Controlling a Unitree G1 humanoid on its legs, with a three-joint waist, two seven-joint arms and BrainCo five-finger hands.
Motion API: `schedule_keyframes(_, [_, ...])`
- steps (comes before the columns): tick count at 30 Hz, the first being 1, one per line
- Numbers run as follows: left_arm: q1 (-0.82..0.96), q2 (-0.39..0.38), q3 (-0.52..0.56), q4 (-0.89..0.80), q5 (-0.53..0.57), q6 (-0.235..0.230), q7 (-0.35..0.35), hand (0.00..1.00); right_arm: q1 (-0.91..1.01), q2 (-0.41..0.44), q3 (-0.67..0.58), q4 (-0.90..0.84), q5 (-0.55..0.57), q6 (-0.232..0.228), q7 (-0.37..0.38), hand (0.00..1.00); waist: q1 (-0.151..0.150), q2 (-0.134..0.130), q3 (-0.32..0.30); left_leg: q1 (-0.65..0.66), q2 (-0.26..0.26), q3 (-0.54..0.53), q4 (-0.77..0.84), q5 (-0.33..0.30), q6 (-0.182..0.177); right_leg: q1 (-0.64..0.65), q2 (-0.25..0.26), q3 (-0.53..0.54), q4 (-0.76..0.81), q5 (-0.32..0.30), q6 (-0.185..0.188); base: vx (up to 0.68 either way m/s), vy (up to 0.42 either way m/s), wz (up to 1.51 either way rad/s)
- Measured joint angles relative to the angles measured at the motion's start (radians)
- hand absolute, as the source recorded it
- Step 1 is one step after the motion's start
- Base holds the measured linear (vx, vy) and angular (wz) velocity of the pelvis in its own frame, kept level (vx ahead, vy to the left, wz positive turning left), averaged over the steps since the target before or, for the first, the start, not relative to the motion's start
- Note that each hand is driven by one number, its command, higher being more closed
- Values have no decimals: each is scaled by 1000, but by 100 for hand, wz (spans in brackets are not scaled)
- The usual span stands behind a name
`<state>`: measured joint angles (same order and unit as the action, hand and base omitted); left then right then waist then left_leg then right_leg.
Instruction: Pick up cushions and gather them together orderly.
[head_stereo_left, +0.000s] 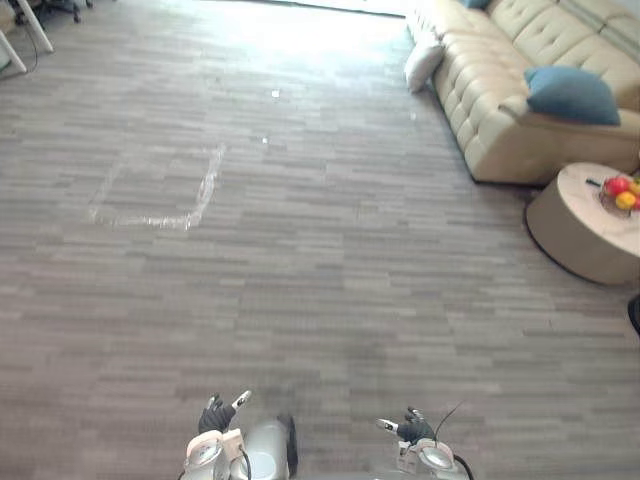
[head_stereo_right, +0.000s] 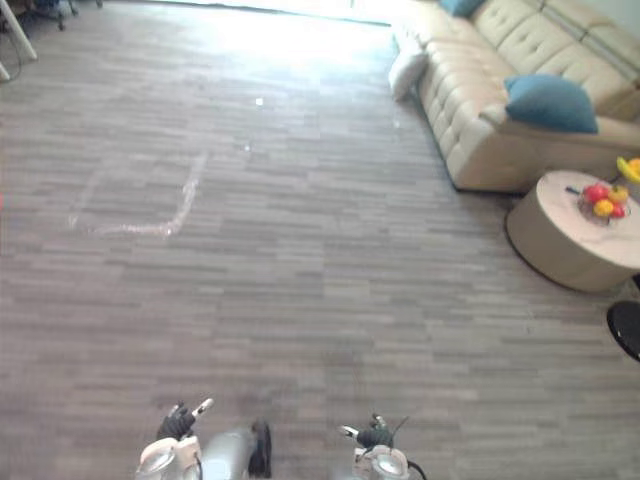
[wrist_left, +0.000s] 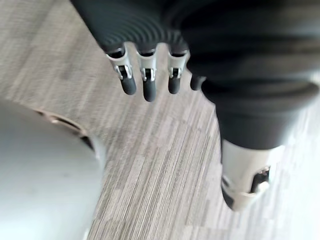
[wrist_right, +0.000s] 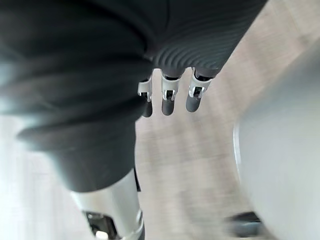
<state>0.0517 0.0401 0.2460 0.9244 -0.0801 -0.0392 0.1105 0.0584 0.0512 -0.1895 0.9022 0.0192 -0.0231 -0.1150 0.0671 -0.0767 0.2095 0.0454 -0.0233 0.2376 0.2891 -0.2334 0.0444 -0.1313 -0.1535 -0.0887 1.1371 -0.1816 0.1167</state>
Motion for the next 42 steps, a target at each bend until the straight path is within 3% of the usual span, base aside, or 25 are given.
schedule_keyframes(2, [-2,-5,-9,16,0,1,-1,0,2,-7,-18,-31,0,-8,2,0,-11,17,1,101,5,-10,-66,-35,-13,-128,-10,-108,-103,-31,-49,673,100,7])
schedule_keyframes(4, [-11,-4,-20,46,2,2,-2,0,-9,-26,-46,-38,-1,-8,6,0,-25,31,16,198,18,-13,-125,-64,-25,-216,18,-208,-402,-26,-67,676,38,21])
schedule_keyframes(5, [-11,-3,-39,54,8,1,-3,0,-6,-34,-51,-18,-3,-3,8,0,-40,36,18,268,20,-24,-177,-75,-39,-221,50,-241,-685,49,-64,564,-22,46])
schedule_keyframes(7, [-4,-3,-44,63,21,1,-4,0,-7,-34,-77,-19,10,-2,8,0,-57,38,20,347,15,-50,-217,-97,-76,-232,77,-227,-876,120,-81,898,-89,55])
schedule_keyframes(9, [15,-11,-43,65,32,0,-7,0,-9,-37,-72,-24,12,0,9,0,-68,43,17,420,15,-88,-189,-115,-99,-244,87,-194,-815,200,-208,911,-161,46])
schedule_keyframes(10, [17,-29,-49,68,39,0,-9,0,-10,-46,-73,-30,7,0,17,0,-70,74,-3,404,44,-117,-106,-114,-99,-267,87,-200,-718,208,-228,723,-171,29])
schedule_keyframes(11, [23,-54,-47,70,41,1,-11,0,-15,-67,-73,-34,-3,-1,21,0,-67,112,-14,363,80,-139,24,-110,-104,-259,105,-221,-666,150,-249,1040,-270,28])
schedule_keyframes(12, [19,-72,-26,65,47,1,-15,0,-22,-86,-69,-38,-9,5,21,0,-66,155,-7,228,131,-169,331,-13,-157,-220,139,-230,-646,69,-257,835,-216,11])
schedule_keyframes(13, [16,-78,-18,59,49,1,-18,0,-25,-94,-56,-39,-13,9,20,0,-65,169,1,161,154,-169,469,102,-175,-191,160,-227,-655,46,-261,965,-227,-14])
schedule_keyframes(14, [15,-83,-1,45,50,0,-20,0,-35,-103,-38,-32,-20,14,17,0,-57,179,14,66,209,-148,682,143,-198,-122,196,-215,-690,22,-272,777,-161,-50])
schedule_keyframes(16, [14,-63,10,15,56,-1,-24,0,-46,-84,-30,-6,-19,24,16,0,-43,156,36,-55,269,-86,890,68,-167,53,233,-184,-770,-17,-289,768,-151,-52])
schedule_keyframes(18, [15,-45,5,-32,56,-17,-26,0,-46,-55,10,18,-17,28,16,0,-18,103,36,-239,248,-33,824,-4,-131,245,237,-129,-930,-27,-284,723,-133,-43])
schedule_keyframes(20, [15,-49,7,-62,43,-24,-28,0,-57,-51,19,35,-17,35,16,0,2,96,36,-350,218,-6,613,-24,-101,333,236,-100,-1013,-31,-267,749,-55,-50])
schedule_keyframes(24, [23,-85,25,-92,-23,-44,-23,0,-65,-51,46,62,-17,32,-3,0,56,123,40,-441,134,37,-23,117,-86,507,213,-2,-1108,-84,-207,745,149,-73])
schedule_keyframes(25, [25,-85,27,-97,-26,-45,-23,0,-58,-51,50,65,-17,30,-4,0,65,123,40,-446,139,53,-43,121,-78,532,213,17,-1112,-104,-207,725,262,-99])
schedule_keyframes(26, [22,-79,31,-103,-35,-44,-27,0,-61,-32,52,72,-17,31,-6,0,80,107,32,-449,130,60,-1,226,-36,560,192,41,-1097,-138,-215,778,306,-61])
schedule_keyframes(28, [17,-54,27,-89,-29,-41,-28,0,-32,-8,37,74,-17,29,-6,0,66,48,2,-432,109,112,45,265,14,488,132,47,-881,-136,-195,878,346,-28])
schedule_keyframes(29, [16,-40,26,-84,-29,-41,-23,0,-29,-1,23,70,-17,25,-6,0,63,20,9,-380,77,115,46,237,50,387,94,63,-609,-73,-96,765,316,18])
schedule_keyframes(30, [10,-10,-1,-64,-22,-36,-21,0,-32,1,11,69,-18,20,-5,0,39,-6,15,-307,32,102,42,185,40,282,56,86,-330,118,12,746,305,37])
schedule_keyframes(32, [0,9,-29,-24,3,-19,-15,0,-19,-18,6,55,-18,11,-3,0,16,-10,17,-177,-21,71,34,101,36,170,15,72,-63,164,42,747,262,62])
schedule_keyframes(35, [0,2,-53,12,24,-13,-15,0,7,-48,-17,13,-17,-8,1,0,-17,32,16,5,-36,-7,-68,39,36,5,12,-40,-30,53,-24,598,146,64])
schedule_keyframes(37, [-12,10,-81,56,38,-11,-16,0,8,-61,-76,12,2,-20,3,0,-36,43,25,140,-34,-65,-142,19,24,-132,14,-162,-254,-37,-49,758,76,72])
schedule_keyframes(38, [-13,10,-80,63,39,-9,-17,0,7,-64,-86,11,2,-20,4,0,-37,44,25,169,-32,-70,-153,9,20,-153,14,-183,-345,-34,-57,765,6,51])
schedule_keyframes(41, [0,5,-79,70,56,-1,-22,0,5,-62,-118,9,3,-15,4,0,-58,45,25,326,-30,-109,-242,-74,-29,-205,47,-287,-885,108,-83,851,-75,49])
schedule_keyframes(42, [3,3,-78,70,58,-1,-22,0,5,-62,-119,5,3,-15,5,0,-62,47,25,347,-26,-107,-243,-91,-40,-215,51,-287,-890,115,-100,671,-95,45])
